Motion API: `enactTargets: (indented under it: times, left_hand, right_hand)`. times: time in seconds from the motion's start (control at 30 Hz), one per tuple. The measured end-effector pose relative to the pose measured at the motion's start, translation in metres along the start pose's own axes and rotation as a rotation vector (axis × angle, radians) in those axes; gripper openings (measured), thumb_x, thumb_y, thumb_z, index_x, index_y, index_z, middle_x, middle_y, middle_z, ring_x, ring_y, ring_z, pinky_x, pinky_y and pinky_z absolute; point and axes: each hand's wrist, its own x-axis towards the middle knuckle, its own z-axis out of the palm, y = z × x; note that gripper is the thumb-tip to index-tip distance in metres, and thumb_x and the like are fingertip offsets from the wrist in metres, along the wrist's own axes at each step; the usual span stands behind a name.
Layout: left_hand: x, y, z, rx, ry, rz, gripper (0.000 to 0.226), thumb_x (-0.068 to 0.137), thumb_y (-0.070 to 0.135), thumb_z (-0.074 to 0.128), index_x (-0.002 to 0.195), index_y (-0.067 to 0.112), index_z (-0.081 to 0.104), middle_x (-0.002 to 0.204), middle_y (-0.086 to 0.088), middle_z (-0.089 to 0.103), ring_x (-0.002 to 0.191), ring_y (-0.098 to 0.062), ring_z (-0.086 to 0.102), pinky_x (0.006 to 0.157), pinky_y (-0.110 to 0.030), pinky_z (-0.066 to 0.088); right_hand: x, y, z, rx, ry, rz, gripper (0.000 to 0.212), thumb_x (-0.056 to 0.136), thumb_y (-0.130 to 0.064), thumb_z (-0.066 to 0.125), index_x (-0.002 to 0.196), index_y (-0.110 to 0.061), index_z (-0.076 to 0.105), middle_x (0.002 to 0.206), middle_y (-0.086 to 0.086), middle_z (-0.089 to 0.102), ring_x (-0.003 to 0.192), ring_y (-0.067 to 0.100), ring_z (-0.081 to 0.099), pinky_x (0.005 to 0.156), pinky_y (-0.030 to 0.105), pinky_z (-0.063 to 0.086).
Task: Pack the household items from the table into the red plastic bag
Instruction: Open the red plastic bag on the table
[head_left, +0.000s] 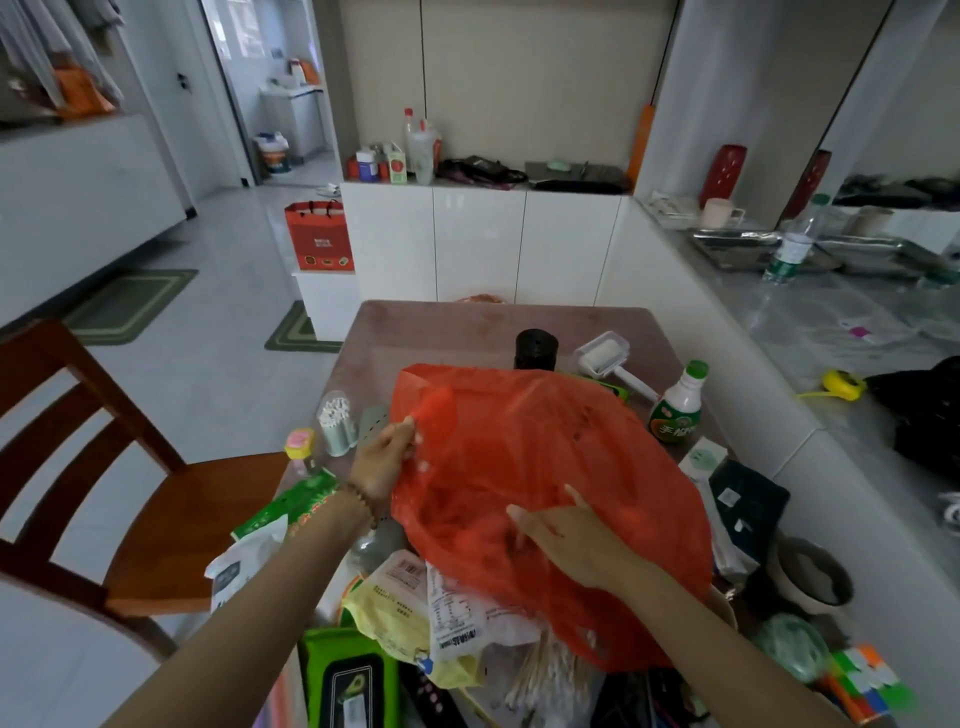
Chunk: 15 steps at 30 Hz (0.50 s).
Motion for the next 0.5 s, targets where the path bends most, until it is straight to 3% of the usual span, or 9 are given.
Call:
enactTargets:
  times: [0.07,0.1,0.13,0.2,0.27,0.3,0.33,0.43,0.5]
  left_hand:
    - [-0.004,-0.008,0.0,0.027,0.001,-0.015,0.035,0.094,0.039,0.044,0.071,0.015,0.054,0.048,-0.001,0.053,0.042,-0.012,0.054,0.05,-0.025,0.048]
    - [-0.005,-0.011,0.001,0.006,0.003,-0.018,0.035,0.093,0.039,0.046,0.07,0.015,0.055,0.044,0.002,0.052,0.041,-0.013,0.054,0.05,-0.025,0.048]
    - [-0.007,-0.012,0.002,-0.02,0.007,-0.015,0.035,0.093,0.039,0.048,0.068,0.015,0.055,0.041,0.004,0.05,0.04,-0.014,0.052,0.049,-0.025,0.048]
    - [-0.008,-0.011,0.003,-0.064,0.014,-0.003,0.035,0.093,0.038,0.047,0.067,0.015,0.055,0.039,0.005,0.048,0.037,-0.011,0.049,0.046,-0.023,0.046]
    - [-0.009,-0.012,0.001,-0.124,0.052,-0.001,0.035,0.094,0.036,0.046,0.066,0.016,0.052,0.04,0.007,0.045,0.038,-0.008,0.044,0.046,-0.021,0.043]
    - [-0.009,-0.013,-0.002,-0.156,0.105,-0.021,0.035,0.094,0.035,0.046,0.066,0.016,0.052,0.043,0.007,0.046,0.041,-0.009,0.042,0.048,-0.022,0.041]
    - [-0.008,-0.016,-0.006,-0.169,0.185,-0.062,0.033,0.094,0.033,0.048,0.066,0.016,0.053,0.049,0.005,0.048,0.046,-0.012,0.042,0.052,-0.025,0.041]
    - [-0.008,-0.029,-0.02,0.031,0.43,-0.237,0.03,0.091,0.029,0.054,0.068,0.011,0.058,0.073,-0.012,0.058,0.065,-0.022,0.052,0.069,-0.034,0.047]
    - [-0.012,-0.035,-0.021,0.204,0.628,-0.275,0.02,0.09,0.019,0.054,0.09,0.0,0.057,0.1,-0.023,0.057,0.089,-0.029,0.055,0.085,-0.043,0.047]
  right_hand:
    - [0.001,0.004,-0.001,0.188,0.098,0.033,0.074,0.08,-0.077,0.024,0.077,-0.017,0.068,0.047,-0.004,0.054,0.063,0.006,0.062,0.099,0.029,0.043]
    - [0.004,0.002,-0.002,0.26,0.159,0.036,0.067,0.079,-0.076,0.033,0.077,-0.018,0.066,0.048,-0.005,0.054,0.056,0.007,0.057,0.085,0.037,0.05]
    - [0.008,-0.003,-0.005,0.282,0.211,0.026,0.059,0.078,-0.075,0.041,0.082,-0.021,0.063,0.057,-0.005,0.058,0.057,0.006,0.056,0.079,0.041,0.051]
    - [0.02,-0.01,-0.009,0.145,0.246,0.009,0.052,0.071,-0.073,0.056,0.103,-0.033,0.057,0.092,-0.006,0.064,0.086,0.007,0.06,0.085,0.039,0.048]
    - [0.037,-0.007,-0.009,-0.168,0.153,0.034,0.08,0.068,-0.07,0.063,0.135,-0.031,0.042,0.134,-0.001,0.05,0.126,0.016,0.044,0.105,0.039,0.035]
    - [0.042,-0.004,-0.007,-0.259,0.105,0.078,0.089,0.07,-0.069,0.063,0.143,-0.027,0.034,0.146,0.001,0.04,0.136,0.02,0.034,0.111,0.04,0.029]
    - [0.046,0.001,-0.004,-0.261,0.077,0.13,0.092,0.071,-0.069,0.062,0.145,-0.023,0.032,0.15,0.002,0.036,0.139,0.021,0.031,0.114,0.041,0.027]
    - [0.045,0.013,0.006,0.046,0.133,0.227,0.079,0.07,-0.063,0.069,0.133,-0.02,0.05,0.139,0.004,0.051,0.127,0.02,0.049,0.108,0.039,0.039]
    - [0.042,0.015,0.011,0.084,0.185,0.222,0.073,0.067,-0.064,0.07,0.125,-0.022,0.055,0.13,0.002,0.057,0.118,0.019,0.055,0.104,0.039,0.043]
